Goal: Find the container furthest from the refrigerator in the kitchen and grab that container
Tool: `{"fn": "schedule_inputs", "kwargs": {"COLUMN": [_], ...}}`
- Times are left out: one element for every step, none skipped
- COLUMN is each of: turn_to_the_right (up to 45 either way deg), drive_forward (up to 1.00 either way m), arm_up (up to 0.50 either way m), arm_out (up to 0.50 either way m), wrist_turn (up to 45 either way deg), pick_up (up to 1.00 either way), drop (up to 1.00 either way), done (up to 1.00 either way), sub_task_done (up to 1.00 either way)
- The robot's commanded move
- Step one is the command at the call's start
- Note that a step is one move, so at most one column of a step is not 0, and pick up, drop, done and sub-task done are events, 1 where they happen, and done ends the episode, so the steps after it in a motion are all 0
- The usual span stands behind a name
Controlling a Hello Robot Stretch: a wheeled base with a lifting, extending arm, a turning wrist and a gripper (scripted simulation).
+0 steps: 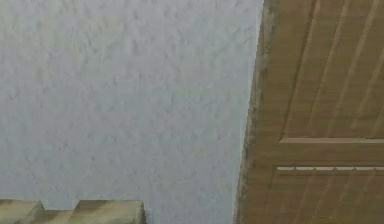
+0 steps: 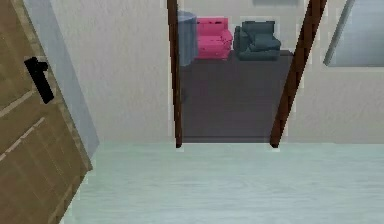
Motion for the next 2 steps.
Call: {"fn": "schedule_inputs", "kwargs": {"turn_to_the_right": [-45.0,-42.0], "drive_forward": [0.0,0.0], "arm_up": [0.0,0.0], "arm_out": [0.0,0.0], "wrist_turn": [0.0,0.0], "pick_up": [0.0,0.0], "drop": [0.0,0.0], "done": [0.0,0.0], "sub_task_done": [0.0,0.0]}}
